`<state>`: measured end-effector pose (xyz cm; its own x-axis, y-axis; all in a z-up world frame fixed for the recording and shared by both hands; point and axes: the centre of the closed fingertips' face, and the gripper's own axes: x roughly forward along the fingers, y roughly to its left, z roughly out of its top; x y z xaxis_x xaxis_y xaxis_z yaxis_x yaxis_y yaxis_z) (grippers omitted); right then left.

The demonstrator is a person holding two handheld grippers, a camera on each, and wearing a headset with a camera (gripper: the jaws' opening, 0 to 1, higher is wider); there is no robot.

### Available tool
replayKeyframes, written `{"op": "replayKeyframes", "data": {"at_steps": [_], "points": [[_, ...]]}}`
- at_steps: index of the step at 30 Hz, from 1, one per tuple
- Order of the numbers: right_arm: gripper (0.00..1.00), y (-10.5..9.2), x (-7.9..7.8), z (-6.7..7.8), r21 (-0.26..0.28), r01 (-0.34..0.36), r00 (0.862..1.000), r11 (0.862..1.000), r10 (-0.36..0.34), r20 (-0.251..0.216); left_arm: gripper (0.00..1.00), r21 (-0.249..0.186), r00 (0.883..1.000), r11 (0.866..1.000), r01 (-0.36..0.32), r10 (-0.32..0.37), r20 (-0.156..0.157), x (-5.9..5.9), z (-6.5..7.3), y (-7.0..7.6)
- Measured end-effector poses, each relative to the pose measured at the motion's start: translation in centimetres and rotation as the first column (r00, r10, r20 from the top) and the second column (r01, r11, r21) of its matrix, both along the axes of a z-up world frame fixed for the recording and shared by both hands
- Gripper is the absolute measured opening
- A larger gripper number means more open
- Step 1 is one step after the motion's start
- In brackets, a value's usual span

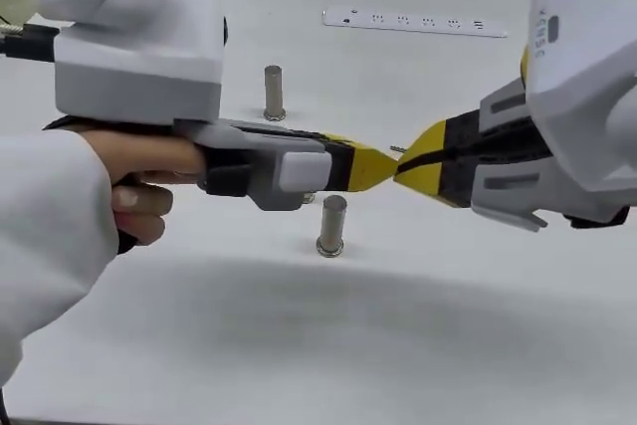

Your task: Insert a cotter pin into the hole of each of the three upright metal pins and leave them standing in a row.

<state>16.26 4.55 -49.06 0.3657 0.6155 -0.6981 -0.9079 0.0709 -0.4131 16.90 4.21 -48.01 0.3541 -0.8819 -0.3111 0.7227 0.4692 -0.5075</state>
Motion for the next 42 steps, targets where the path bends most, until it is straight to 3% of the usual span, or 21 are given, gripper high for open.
{"op": "replayKeyframes", "data": {"at_steps": [42], "points": [[0.0,-0.03,-0.11,0.27,-0.005,-0.011,1.0,1.0,0.011,0.0,0.0,0.004,1.0,1.0,0.009,-0.009,-0.023,-0.42,-0.03,-0.23]]}}
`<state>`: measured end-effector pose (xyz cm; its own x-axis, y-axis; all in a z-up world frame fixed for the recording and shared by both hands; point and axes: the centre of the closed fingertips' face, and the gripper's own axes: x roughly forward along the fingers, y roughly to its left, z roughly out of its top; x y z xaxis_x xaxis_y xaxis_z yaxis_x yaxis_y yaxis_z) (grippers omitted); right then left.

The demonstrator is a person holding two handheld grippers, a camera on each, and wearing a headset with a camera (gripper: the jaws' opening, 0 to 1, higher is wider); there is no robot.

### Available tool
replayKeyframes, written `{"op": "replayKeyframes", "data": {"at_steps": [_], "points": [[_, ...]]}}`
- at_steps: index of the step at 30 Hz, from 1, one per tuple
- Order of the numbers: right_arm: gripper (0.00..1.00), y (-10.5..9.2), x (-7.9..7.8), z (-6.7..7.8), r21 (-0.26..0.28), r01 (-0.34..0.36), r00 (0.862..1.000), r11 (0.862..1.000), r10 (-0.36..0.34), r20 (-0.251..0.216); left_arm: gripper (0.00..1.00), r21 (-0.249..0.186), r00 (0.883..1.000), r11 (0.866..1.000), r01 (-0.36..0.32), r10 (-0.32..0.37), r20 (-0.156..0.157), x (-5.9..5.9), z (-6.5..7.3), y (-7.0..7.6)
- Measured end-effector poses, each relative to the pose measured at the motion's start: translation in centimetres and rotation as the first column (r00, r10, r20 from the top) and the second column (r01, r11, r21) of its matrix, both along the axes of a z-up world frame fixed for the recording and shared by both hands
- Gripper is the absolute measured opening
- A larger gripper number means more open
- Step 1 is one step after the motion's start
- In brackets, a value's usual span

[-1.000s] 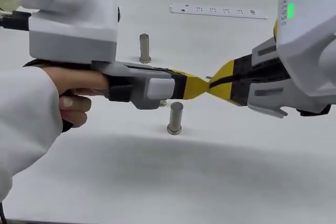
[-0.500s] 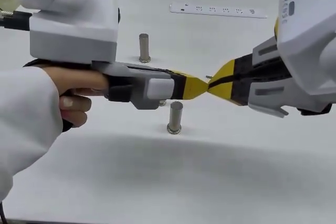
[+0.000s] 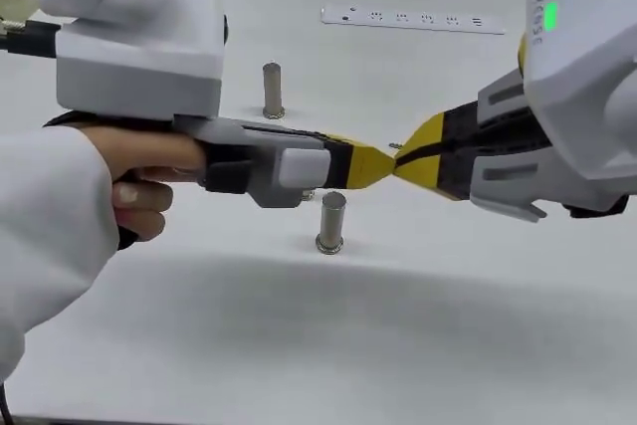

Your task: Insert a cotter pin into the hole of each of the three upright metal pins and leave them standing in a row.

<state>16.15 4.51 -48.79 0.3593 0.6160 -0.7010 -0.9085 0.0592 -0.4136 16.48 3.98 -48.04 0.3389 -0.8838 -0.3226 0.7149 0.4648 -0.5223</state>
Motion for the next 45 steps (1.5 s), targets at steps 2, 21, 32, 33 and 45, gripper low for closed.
{"op": "replayKeyframes", "data": {"at_steps": [2,21,32,33,45], "points": [[0.0,0.0,0.0,0.0,-0.001,-0.001,1.0,1.0,0.001,0.002,0.0,-0.001,1.0,1.0,-0.003,0.003,-0.001,0.0,0.0,0.0],[0.0,0.0,-0.1,-0.2,-0.005,-0.01,1.0,1.0,0.01,0.005,0.0,0.009,0.999,1.0,-0.009,0.009,-0.033,0.0,-0.2,0.0],[0.0,0.0,-0.3,-0.2,-0.007,-0.035,0.999,0.999,0.035,0.005,0.0,-0.004,0.996,1.0,-0.027,0.027,-0.089,0.6,-0.4,0.6],[0.0,0.0,-0.4,-0.2,-0.004,-0.036,0.999,0.999,0.036,0.006,0.0,-0.004,0.996,1.0,-0.026,0.026,-0.087,0.5,-0.4,0.5],[0.18,-0.9,-0.7,-1.2,0.04,-0.005,0.992,0.999,0.009,-0.123,0.0,0.069,0.997,0.996,0.049,-0.053,0.054,-1.1,-0.3,-0.2]]}}
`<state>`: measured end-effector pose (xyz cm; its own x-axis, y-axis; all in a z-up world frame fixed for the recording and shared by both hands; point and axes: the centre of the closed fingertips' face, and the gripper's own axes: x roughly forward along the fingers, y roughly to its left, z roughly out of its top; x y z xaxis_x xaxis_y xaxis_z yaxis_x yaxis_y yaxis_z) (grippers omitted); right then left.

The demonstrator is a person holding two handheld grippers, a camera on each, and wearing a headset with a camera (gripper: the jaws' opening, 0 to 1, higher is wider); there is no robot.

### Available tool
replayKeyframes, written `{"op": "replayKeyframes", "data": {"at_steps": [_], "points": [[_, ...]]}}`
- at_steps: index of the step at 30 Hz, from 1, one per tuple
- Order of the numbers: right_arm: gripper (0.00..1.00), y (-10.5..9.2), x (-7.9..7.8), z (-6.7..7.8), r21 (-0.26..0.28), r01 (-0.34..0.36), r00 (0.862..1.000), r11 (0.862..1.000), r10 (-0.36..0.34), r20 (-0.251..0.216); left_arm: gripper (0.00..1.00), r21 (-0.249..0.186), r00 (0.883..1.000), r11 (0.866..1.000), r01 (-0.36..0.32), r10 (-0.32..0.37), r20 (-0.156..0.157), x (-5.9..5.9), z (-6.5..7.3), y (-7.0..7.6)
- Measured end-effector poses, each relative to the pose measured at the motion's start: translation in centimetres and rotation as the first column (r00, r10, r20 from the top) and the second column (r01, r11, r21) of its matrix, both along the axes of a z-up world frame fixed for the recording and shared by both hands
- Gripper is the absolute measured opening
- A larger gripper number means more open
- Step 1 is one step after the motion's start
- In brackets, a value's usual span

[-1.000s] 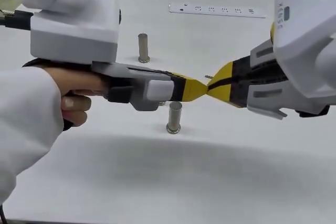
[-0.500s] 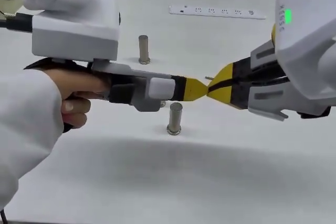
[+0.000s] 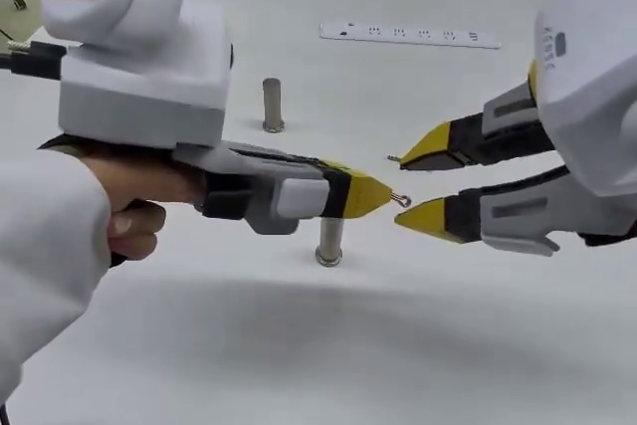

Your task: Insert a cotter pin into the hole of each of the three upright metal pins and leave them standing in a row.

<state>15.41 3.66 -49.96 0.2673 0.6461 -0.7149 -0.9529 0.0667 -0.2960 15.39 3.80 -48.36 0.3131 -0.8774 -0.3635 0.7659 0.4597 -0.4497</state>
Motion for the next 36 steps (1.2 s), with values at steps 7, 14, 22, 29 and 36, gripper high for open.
{"op": "replayKeyframes", "data": {"at_steps": [7,14,22,29,36], "points": [[0.18,-0.4,-0.7,-0.4,0.07,0.04,0.987,0.997,-0.028,-0.158,0.0,0.043,0.982,0.994,0.099,-0.105,0.155,-1.4,0.4,-0.7],[0.09,-0.6,-1.8,-1.1,0.117,0.059,0.963,0.991,-0.026,-0.269,0.0,0.075,0.948,0.984,0.163,-0.177,0.263,-2.2,0.6,-0.9],[0.06,-0.5,-2.7,-1.6,0.157,0.078,0.934,0.985,-0.017,-0.358,0.0,0.1,0.922,0.972,0.214,-0.235,0.309,-2.6,0.3,-0.6],[0.0,-0.4,-3.5,-1.5,0.152,0.038,0.929,0.988,0.021,-0.371,0.0,0.093,0.911,0.965,0.246,-0.263,0.317,-2.9,0.4,-0.6],[0.0,-0.2,-4.1,-1.4,0.153,0.025,0.925,0.988,0.035,-0.378,0.0,0.094,0.907,0.959,0.267,-0.283,0.311,-3.2,0.2,-0.6]]}}
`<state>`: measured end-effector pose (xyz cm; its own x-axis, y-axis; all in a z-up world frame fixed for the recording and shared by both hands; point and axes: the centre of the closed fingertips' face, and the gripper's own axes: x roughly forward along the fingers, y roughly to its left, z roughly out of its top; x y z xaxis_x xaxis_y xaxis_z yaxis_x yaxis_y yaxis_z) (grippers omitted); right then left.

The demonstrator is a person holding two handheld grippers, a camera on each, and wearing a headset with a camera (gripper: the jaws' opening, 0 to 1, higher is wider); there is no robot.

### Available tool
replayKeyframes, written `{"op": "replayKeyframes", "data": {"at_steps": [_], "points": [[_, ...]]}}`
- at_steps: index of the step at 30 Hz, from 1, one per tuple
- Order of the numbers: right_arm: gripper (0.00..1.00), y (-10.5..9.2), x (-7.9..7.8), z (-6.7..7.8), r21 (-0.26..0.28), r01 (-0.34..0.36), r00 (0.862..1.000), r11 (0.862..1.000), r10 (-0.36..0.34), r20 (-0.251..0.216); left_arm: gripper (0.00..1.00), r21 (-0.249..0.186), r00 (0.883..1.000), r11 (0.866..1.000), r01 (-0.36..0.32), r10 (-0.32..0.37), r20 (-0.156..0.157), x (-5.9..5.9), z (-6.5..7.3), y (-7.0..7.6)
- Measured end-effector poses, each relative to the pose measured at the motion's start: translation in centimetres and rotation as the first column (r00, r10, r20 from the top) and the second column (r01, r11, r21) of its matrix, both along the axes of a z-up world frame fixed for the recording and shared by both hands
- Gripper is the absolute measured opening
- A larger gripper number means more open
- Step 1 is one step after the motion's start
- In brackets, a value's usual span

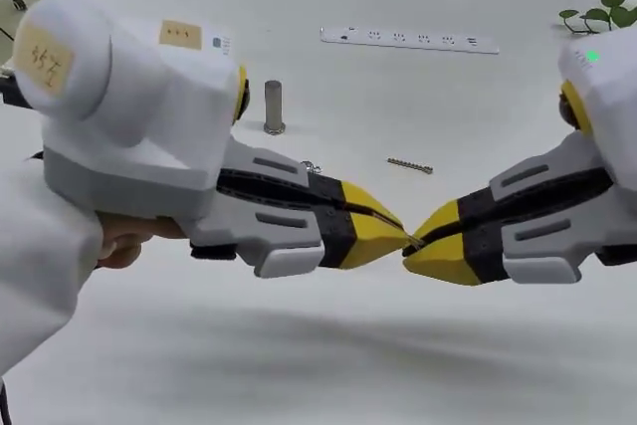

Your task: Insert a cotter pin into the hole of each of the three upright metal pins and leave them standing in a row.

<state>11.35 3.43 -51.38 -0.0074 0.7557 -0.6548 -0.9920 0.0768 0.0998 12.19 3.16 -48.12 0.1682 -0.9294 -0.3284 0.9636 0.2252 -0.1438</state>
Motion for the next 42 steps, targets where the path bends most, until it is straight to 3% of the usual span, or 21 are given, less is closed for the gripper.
{"op": "replayKeyframes", "data": {"at_steps": [5,9,16,17,18,19,22,25,29,31,32,36,42], "points": [[0.0,-0.1,-0.4,0.2,-0.002,-0.018,1.0,1.0,0.018,-0.019,0.0,0.001,1.0,1.0,0.021,-0.021,0.002,-0.2,0.0,0.1],[0.0,-0.4,-0.4,0.5,-0.011,-0.044,0.999,0.999,0.044,0.005,0.0,0.021,0.999,0.999,0.031,-0.031,0.01,-0.5,-0.3,-0.2],[0.0,-0.8,-0.8,0.8,-0.027,-0.073,0.997,0.997,0.073,-0.009,0.0,0.021,0.999,0.998,0.051,-0.051,0.008,-0.7,-0.4,-0.5],[0.0,-0.9,-0.8,0.8,-0.031,-0.073,0.997,0.997,0.073,-0.011,0.0,0.016,0.999,0.999,0.044,-0.043,-0.009,-0.6,-0.4,-0.5],[0.0,-0.9,-0.8,0.8,-0.034,-0.074,0.997,0.997,0.074,-0.012,0.0,0.004,0.999,1.0,0.028,-0.028,-0.046,-0.7,-0.4,-0.6],[0.0,-0.9,-0.8,0.8,-0.037,-0.077,0.997,0.996,0.077,-0.012,0.0,-0.006,0.998,1.0,0.028,-0.029,-0.053,-0.6,-0.3,-0.5],[0.0,-0.8,-0.9,1.1,-0.044,-0.08,0.997,0.996,0.081,0.003,0.0,-0.019,0.999,0.999,0.027,-0.028,-0.034,-0.5,0.0,-0.3],[0.0,-1.0,-0.5,1.3,-0.057,-0.081,0.996,0.995,0.082,0.021,0.02,-0.038,1.0,0.999,-0.003,0.003,-0.007,0.2,0.4,0.0],[0.0,-1.7,0.7,0.5,-0.117,-0.065,0.996,0.991,0.071,0.049,0.12,-0.011,0.996,0.996,-0.083,0.084,0.04,2.2,0.1,1.2],[0.0,-1.9,1.1,0.1,-0.135,-0.035,0.999,0.99,0.039,0.027,0.19,0.013,0.989,0.989,-0.147,0.146,0.017,3.3,-0.5,2.1],[0.0,-2.1,1.2,-0.2,-0.143,-0.008,1.0,0.99,0.009,0.003,0.2,0.016,0.989,0.989,-0.149,0.148,0.023,3.5,-0.6,2.3],[0.0,-2.5,2.4,-1.3,-0.194,0.017,1.0,0.981,-0.012,0.027,0.22,0.05,0.984,0.983,-0.175,0.173,0.038,4.3,-1.4,3.3],[0.0,-2.3,3.6,-2.2,-0.218,0.045,0.999,0.975,-0.039,0.031,0.23,0.111,0.982,0.977,-0.184,0.179,0.055,5.1,-2.9,3.9]]}}
